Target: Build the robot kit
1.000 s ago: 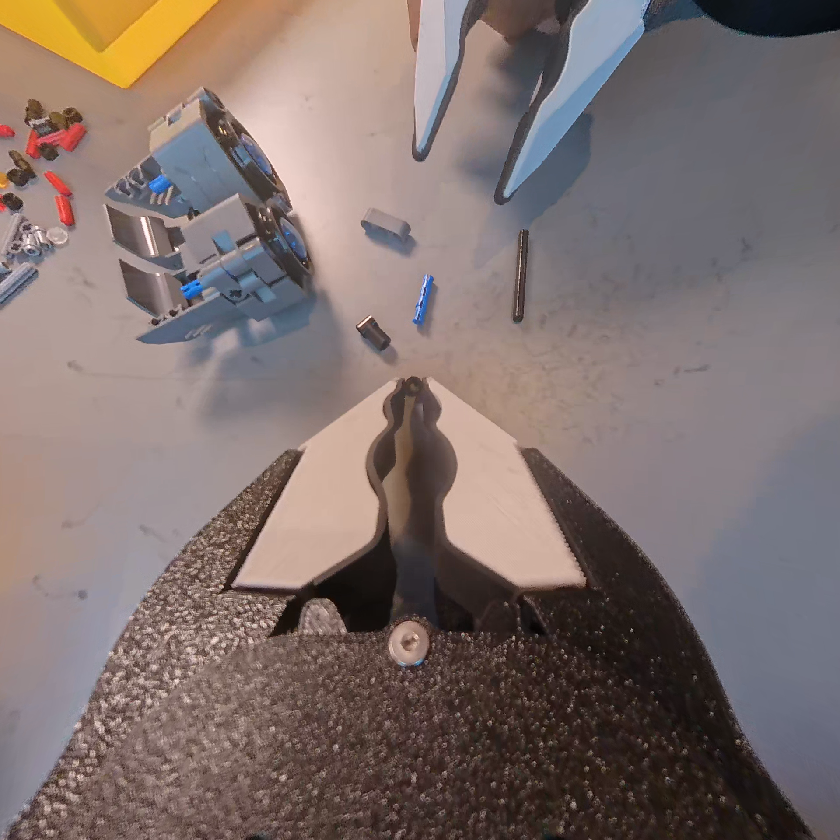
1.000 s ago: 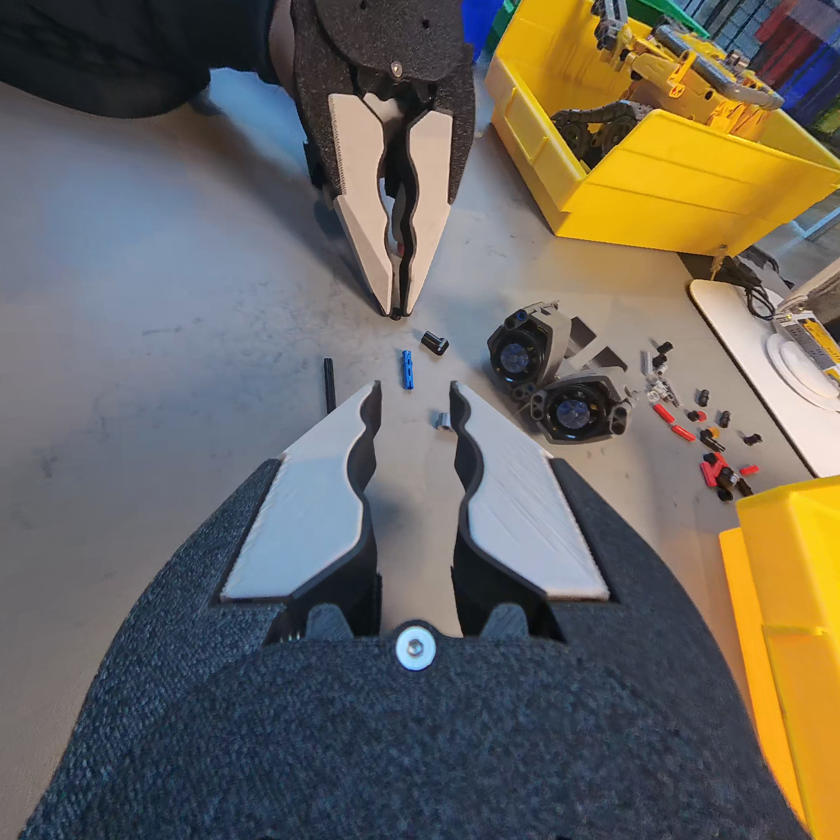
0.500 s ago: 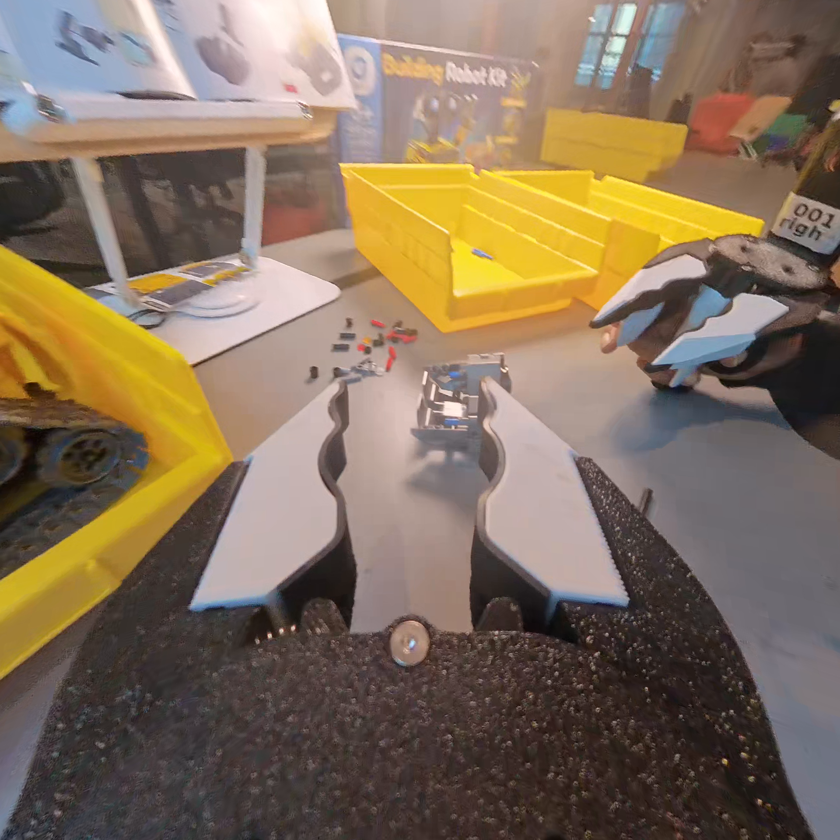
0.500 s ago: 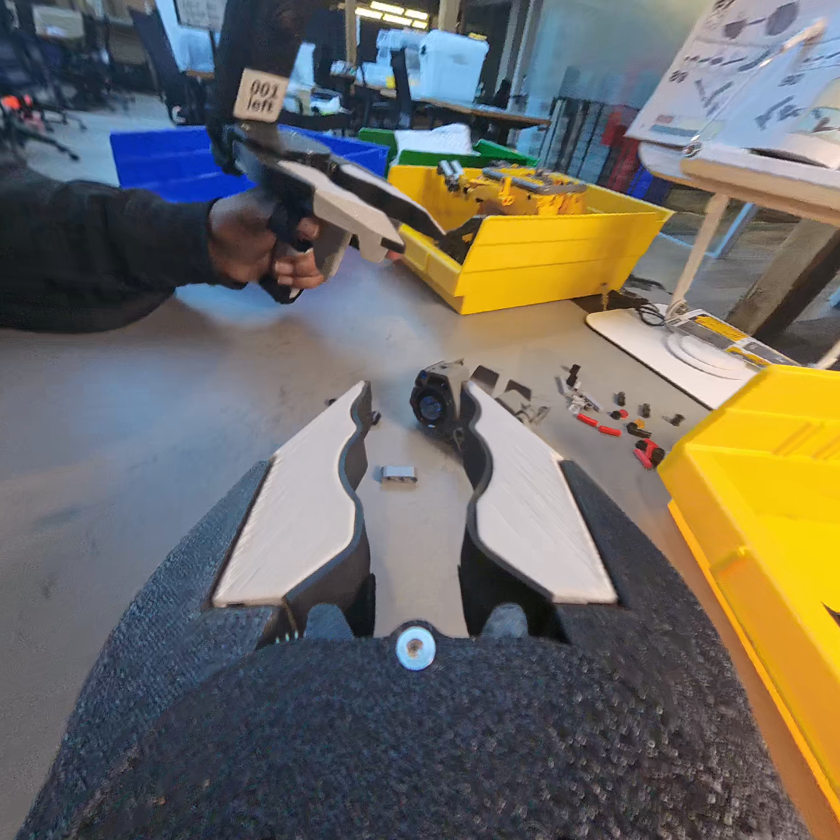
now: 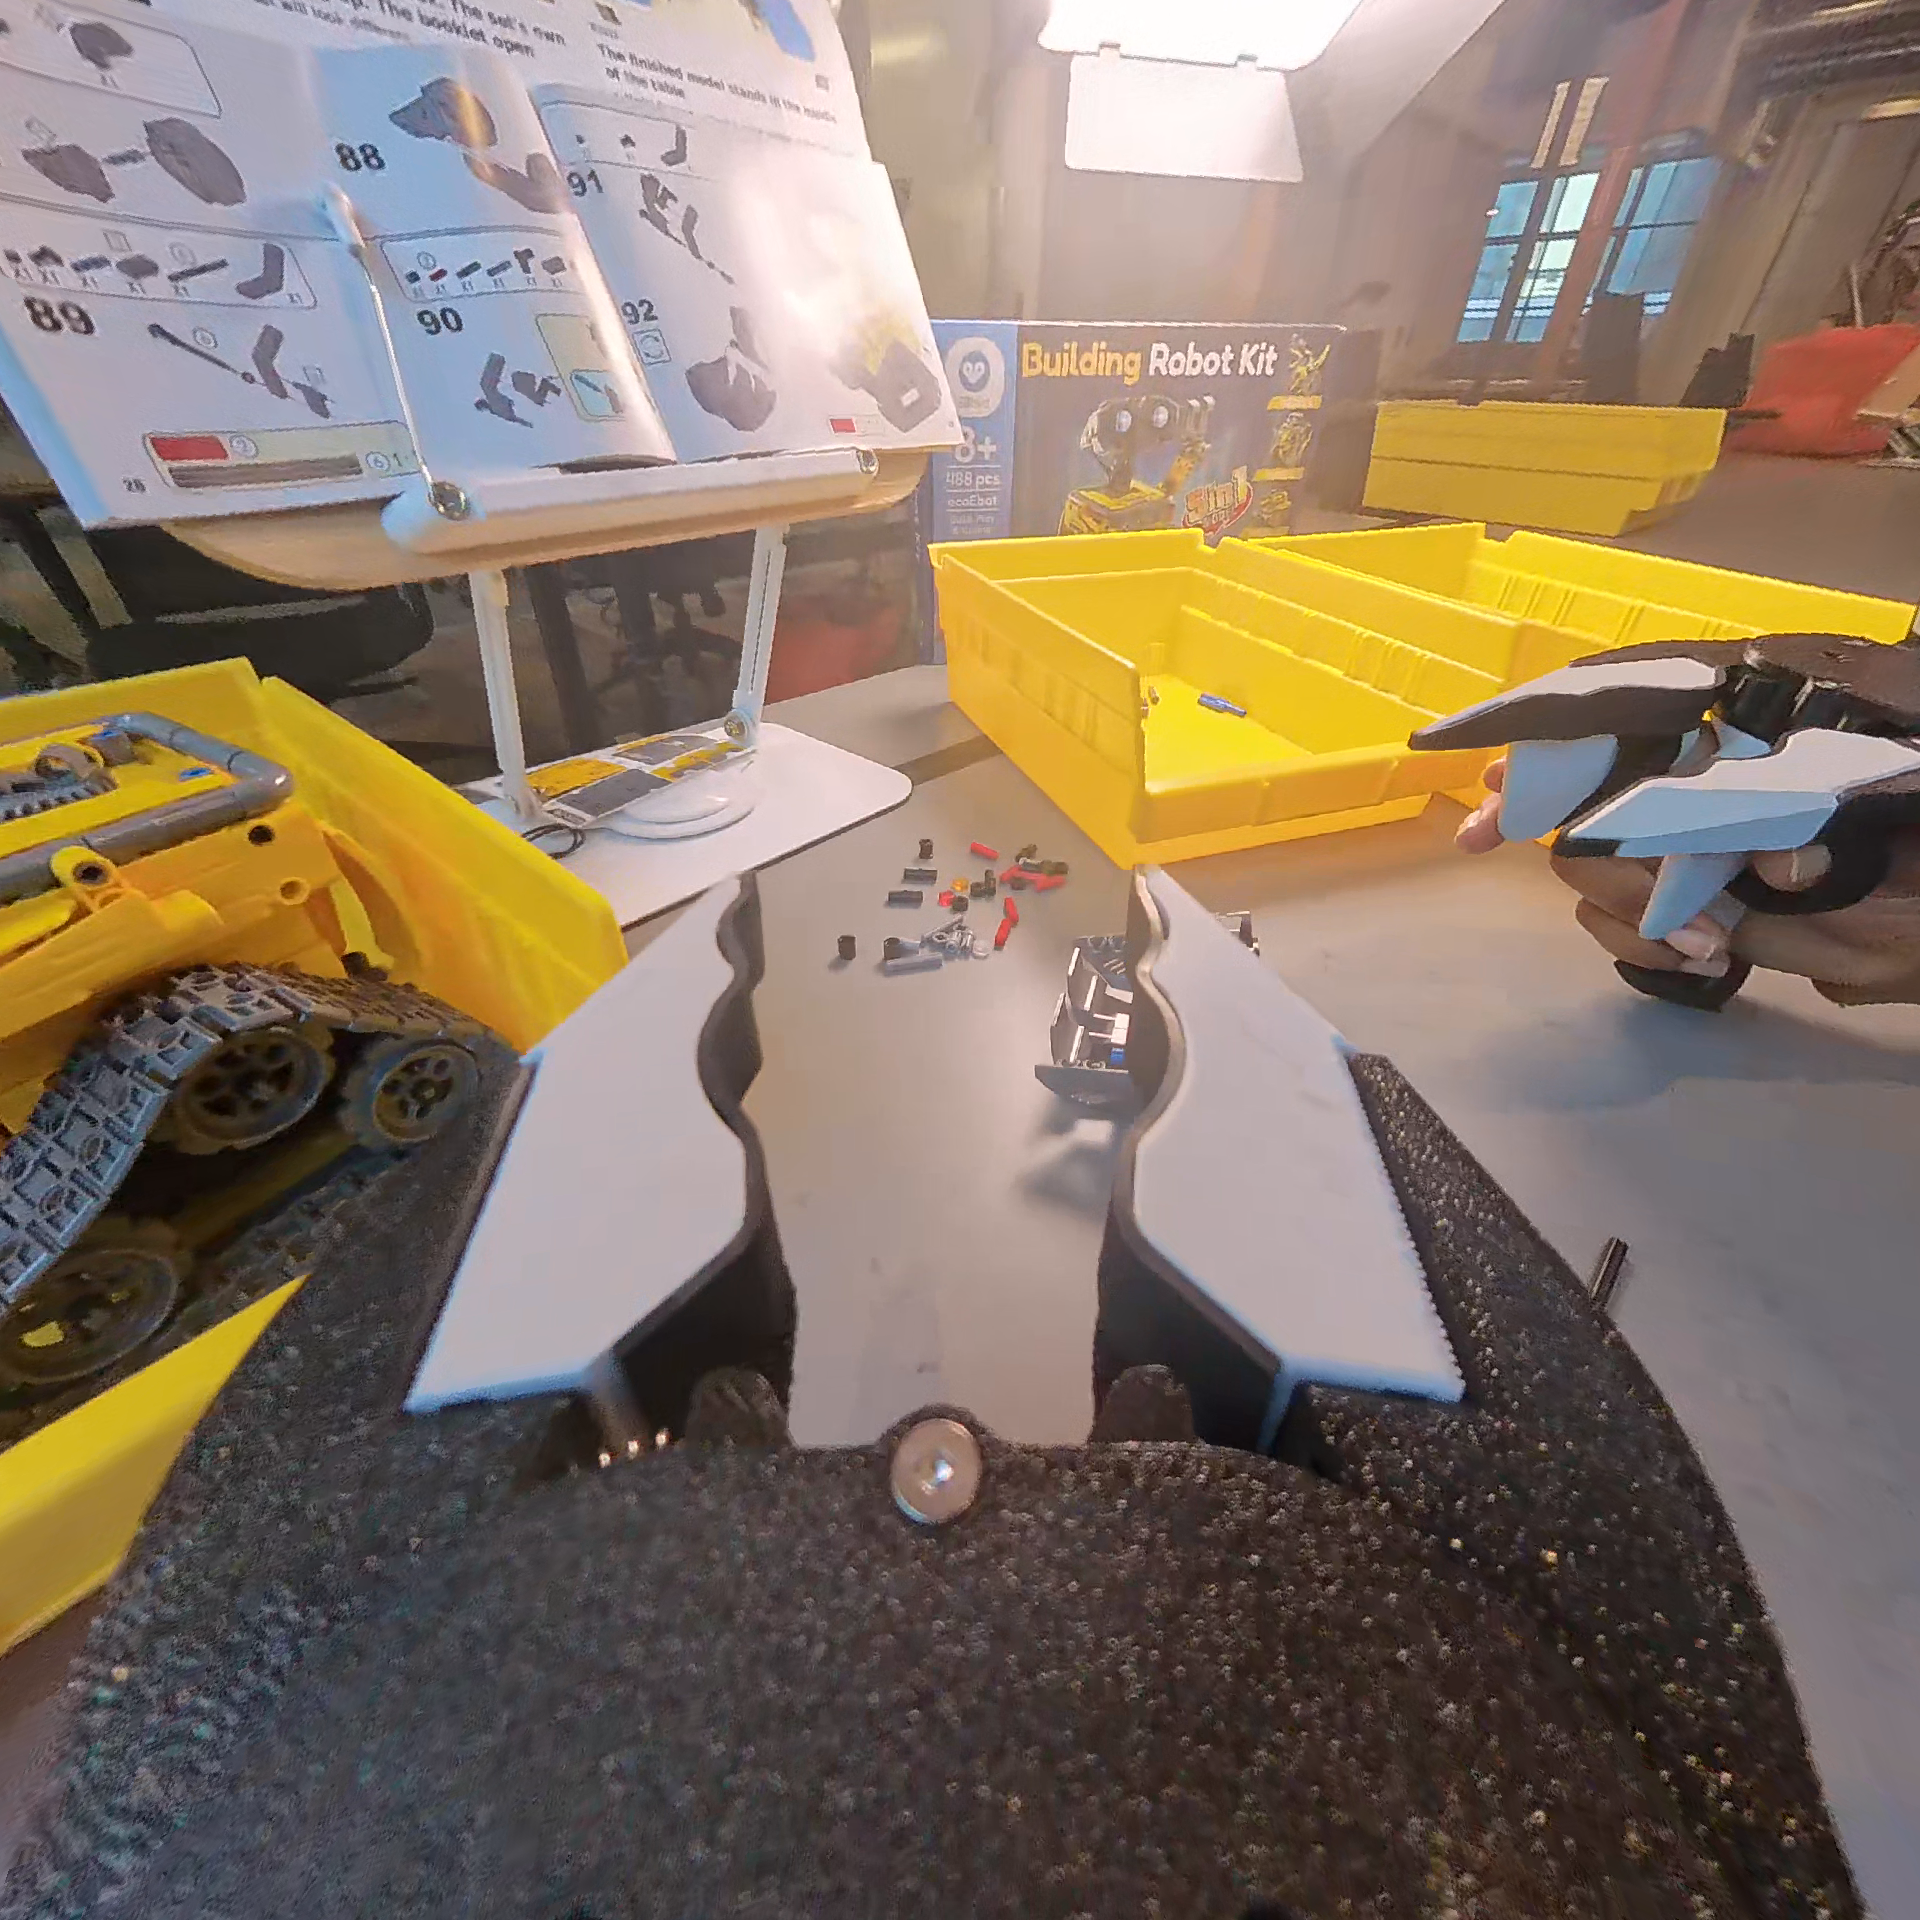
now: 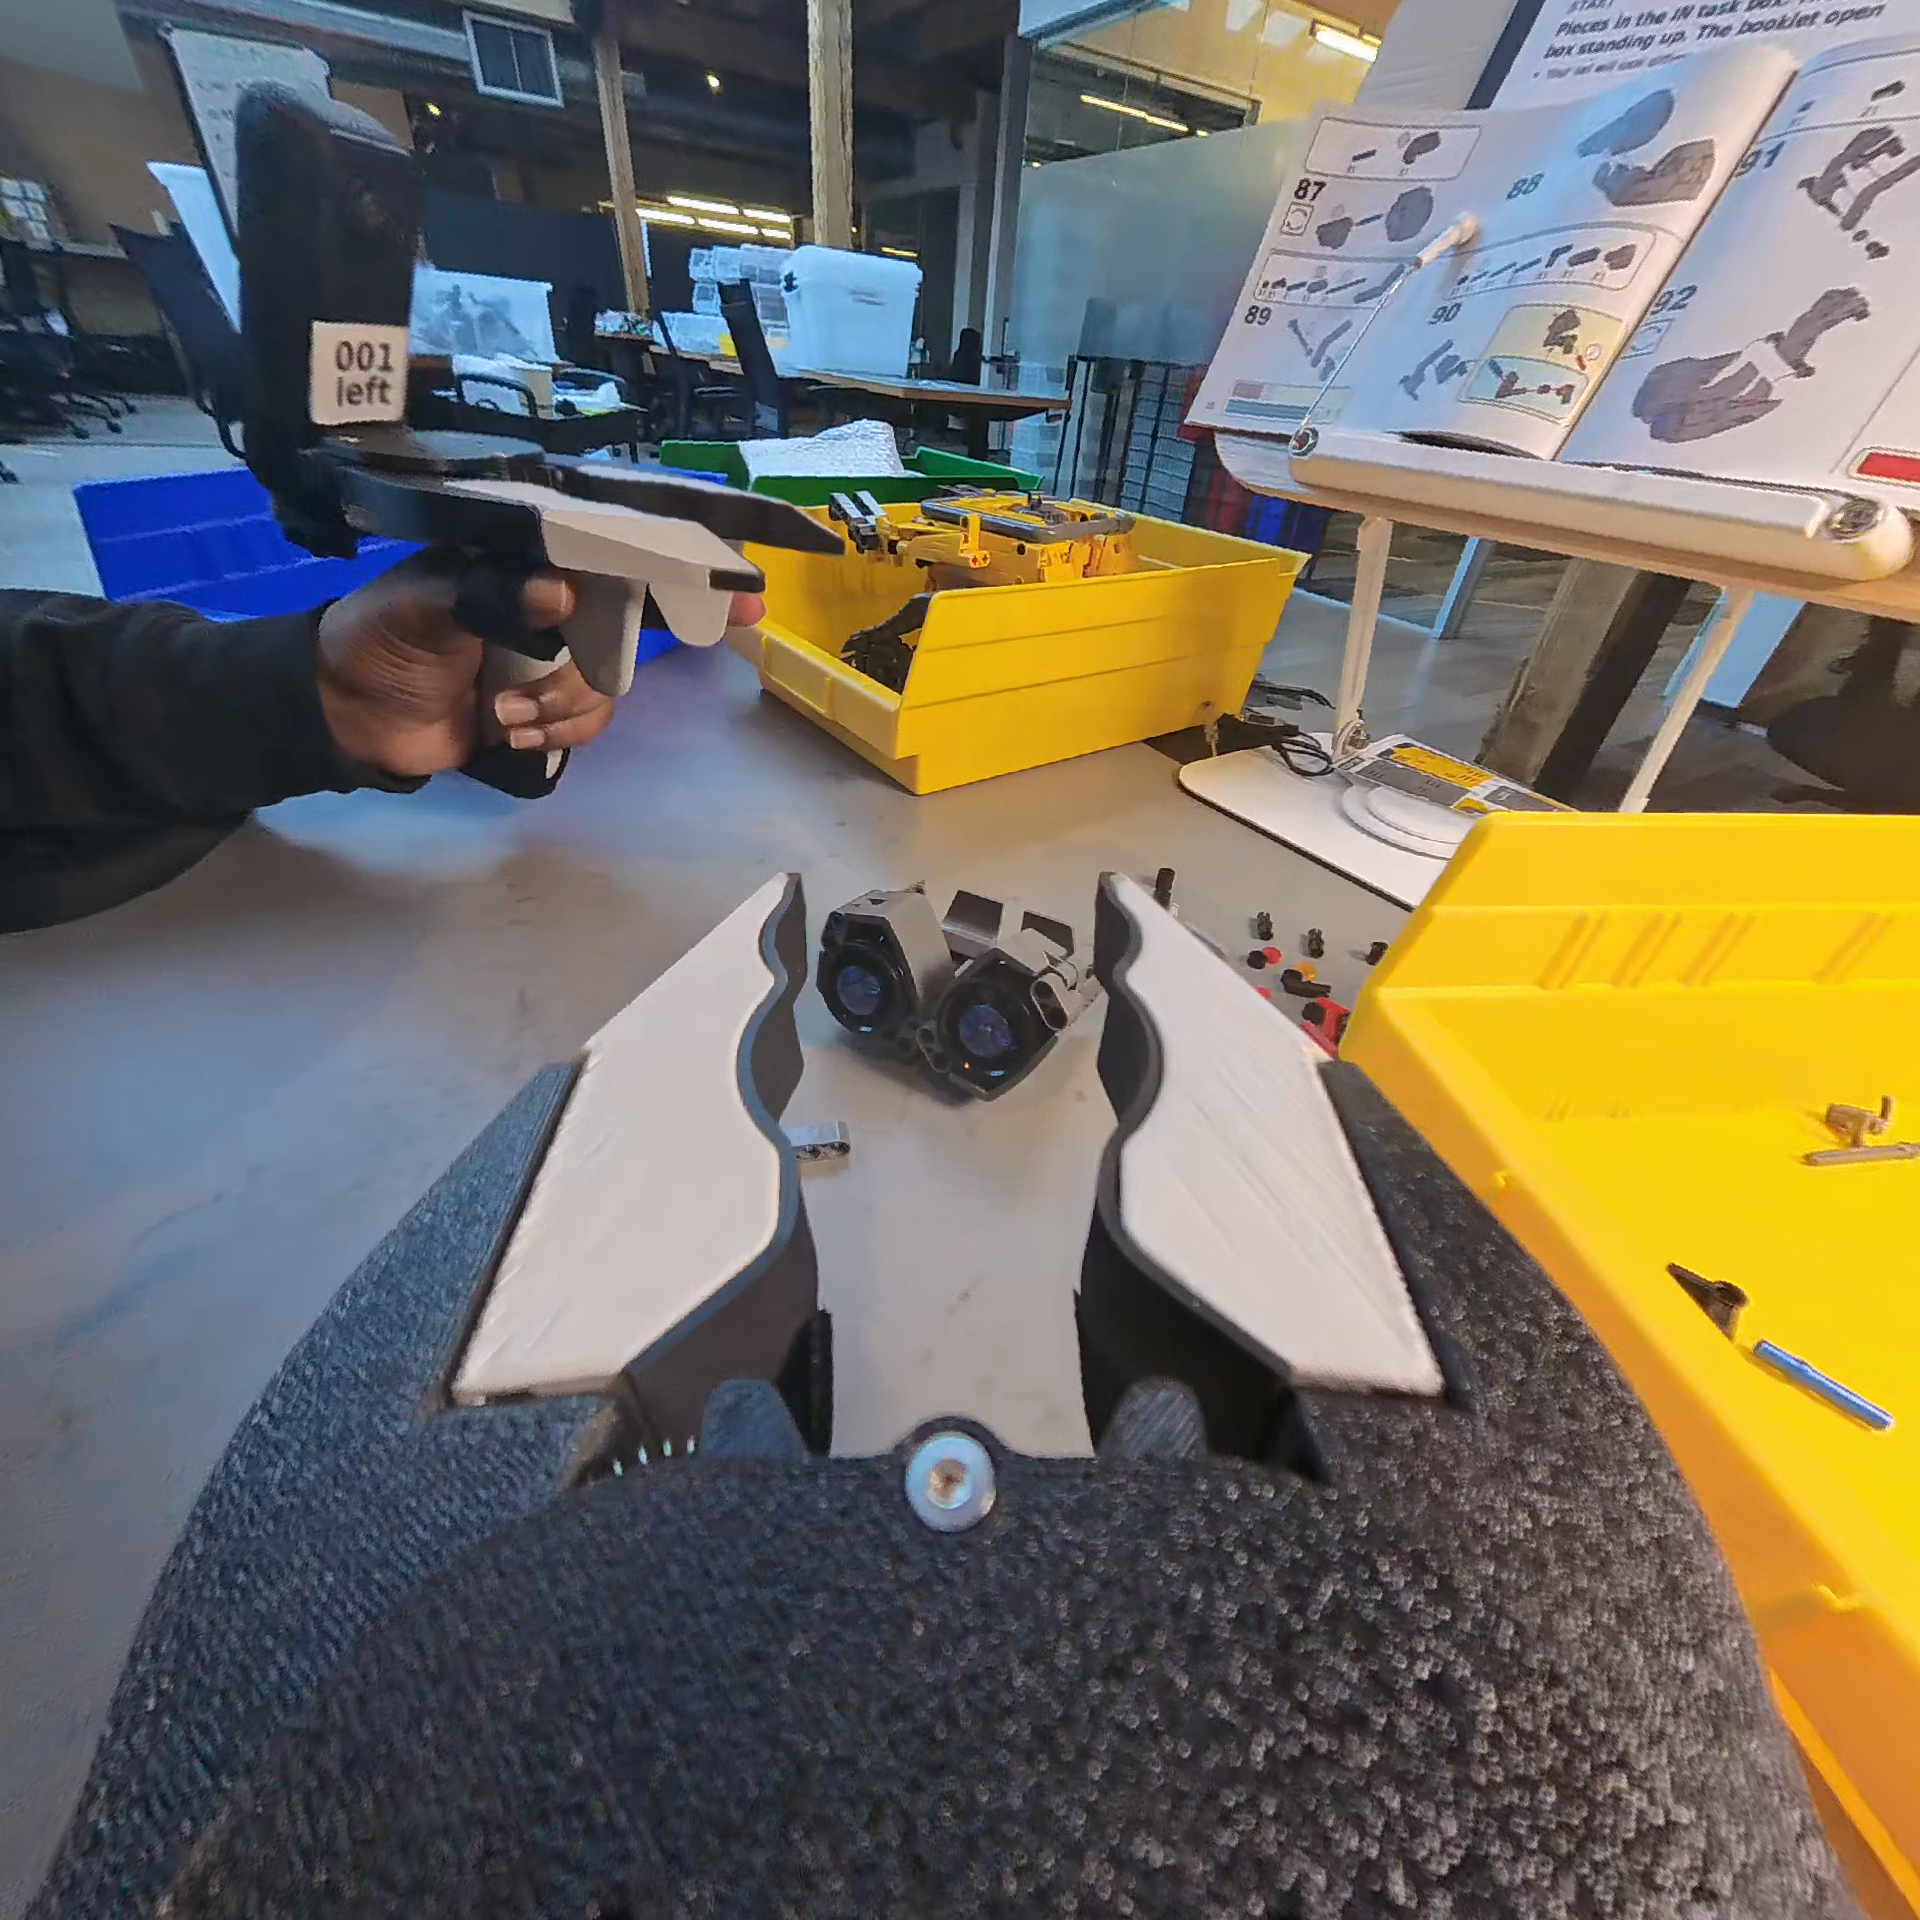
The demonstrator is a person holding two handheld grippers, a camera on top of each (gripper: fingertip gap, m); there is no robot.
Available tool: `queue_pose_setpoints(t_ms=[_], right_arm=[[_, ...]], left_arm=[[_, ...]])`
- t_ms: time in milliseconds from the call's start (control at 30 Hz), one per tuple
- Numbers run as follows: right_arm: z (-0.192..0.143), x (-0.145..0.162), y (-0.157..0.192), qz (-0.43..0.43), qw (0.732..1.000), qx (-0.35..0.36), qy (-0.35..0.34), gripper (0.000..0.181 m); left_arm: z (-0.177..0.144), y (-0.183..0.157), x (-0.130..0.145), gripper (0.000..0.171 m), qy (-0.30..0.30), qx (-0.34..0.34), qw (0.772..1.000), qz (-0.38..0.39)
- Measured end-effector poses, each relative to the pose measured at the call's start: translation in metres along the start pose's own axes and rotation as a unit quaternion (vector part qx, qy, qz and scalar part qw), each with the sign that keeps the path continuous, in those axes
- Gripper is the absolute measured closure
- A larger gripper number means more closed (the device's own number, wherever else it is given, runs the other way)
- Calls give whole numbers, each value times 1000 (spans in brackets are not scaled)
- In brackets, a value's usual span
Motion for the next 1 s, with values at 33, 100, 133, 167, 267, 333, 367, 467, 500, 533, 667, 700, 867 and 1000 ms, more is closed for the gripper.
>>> queue_pose_setpoints(t_ms=[33, 100, 133, 167, 267, 333, 367, 467, 500, 533, 667, 700, 867, 1000], right_arm=[[0, 0, 1, -1, 1000, -2, 1, 128], [0, 1, 1, 2, 1000, -1, 2, 129], [1, 1, 0, 5, 1000, 0, 2, 129], [1, 1, -1, 7, 1000, 2, 2, 129], [-1, 0, -1, 11, 1000, 5, -1, 129], [-2, -1, 0, 11, 1000, 5, -3, 130], [-2, -2, 1, 10, 1000, 5, -4, 130], [-1, -5, 2, 13, 1000, 2, -8, 131], [0, -5, 3, 14, 1000, -1, -8, 131], [0, -5, 4, 14, 1000, -2, -7, 132], [0, -4, 7, 8, 1000, -2, -1, 133], [0, -4, 7, 8, 1000, -2, -1, 134], [-1, -1, 6, 17, 1000, -1, 4, 134], [-2, -2, 4, 18, 1000, 1, 4, 135]], left_arm=[[0, -4, -7, 105, -9, 6, 1000, 8], [-4, -9, -35, 109, -35, 16, 999, 18], [-8, -9, -57, 111, -47, 18, 998, 22], [-15, -4, -81, 112, -54, 11, 998, 28], [-58, 49, -136, 116, 12, -89, 992, 85], [-108, 110, -141, 121, 169, -179, 961, 129], [-139, 143, -134, 124, 264, -221, 929, 136], [-237, 206, -78, 120, 540, -248, 804, 37], [-263, 216, -58, 121, 599, -240, 764, 7], [-285, 222, -41, 124, 642, -238, 729, -12], [-333, 221, 14, 128, 729, -228, 638, -98], [-336, 221, 24, 138, 736, -228, 627, -110], [-340, 229, 44, 149, 752, -239, 599, -136], [-342, 232, 44, 152, 760, -238, 587, -144]])
Point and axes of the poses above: each gripper's, where its closed fingertips meet, z out along the fingers, x out of its underside, y = z × x across the jaws, the point moved 3 cm from there along -z, back along the fingers, and after that the axes turned 11 degrees about -y, right-handed, at the moved point
